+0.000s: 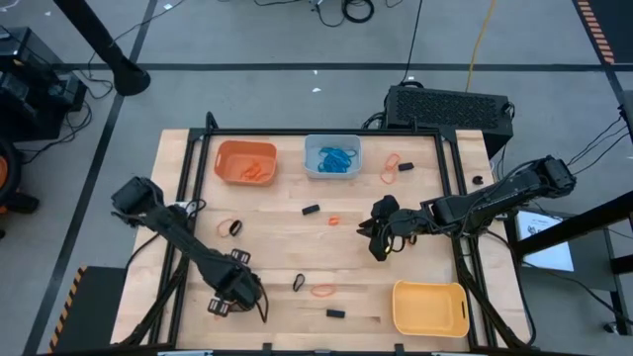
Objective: Sort rubber bands into baskets
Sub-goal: Put the orange rubberband into the orange bin
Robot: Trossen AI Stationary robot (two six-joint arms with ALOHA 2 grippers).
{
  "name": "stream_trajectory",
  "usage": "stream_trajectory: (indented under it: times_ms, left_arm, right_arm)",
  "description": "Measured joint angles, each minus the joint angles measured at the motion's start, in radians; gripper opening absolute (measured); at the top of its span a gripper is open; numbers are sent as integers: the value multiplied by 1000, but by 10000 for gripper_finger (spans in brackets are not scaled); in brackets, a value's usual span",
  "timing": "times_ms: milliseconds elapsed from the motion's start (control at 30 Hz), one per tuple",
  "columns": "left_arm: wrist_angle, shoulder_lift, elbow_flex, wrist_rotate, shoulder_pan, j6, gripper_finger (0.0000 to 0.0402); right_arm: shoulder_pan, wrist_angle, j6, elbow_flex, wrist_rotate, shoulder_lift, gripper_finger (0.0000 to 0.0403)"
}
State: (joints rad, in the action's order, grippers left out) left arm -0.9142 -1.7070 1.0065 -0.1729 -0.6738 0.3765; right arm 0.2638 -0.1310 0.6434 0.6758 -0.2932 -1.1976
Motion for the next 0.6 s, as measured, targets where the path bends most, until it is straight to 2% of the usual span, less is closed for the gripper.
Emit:
stream_trajectory:
  times_ms: [200, 600]
  left_arm:
    - [21, -55, 0, -10, -16, -48, 137]
    - [55, -56, 28, -10, -15, -52, 130]
  right_arm:
    - [0, 0, 0, 0, 0, 0, 80]
    - [-1, 14, 0, 0, -2, -55, 80]
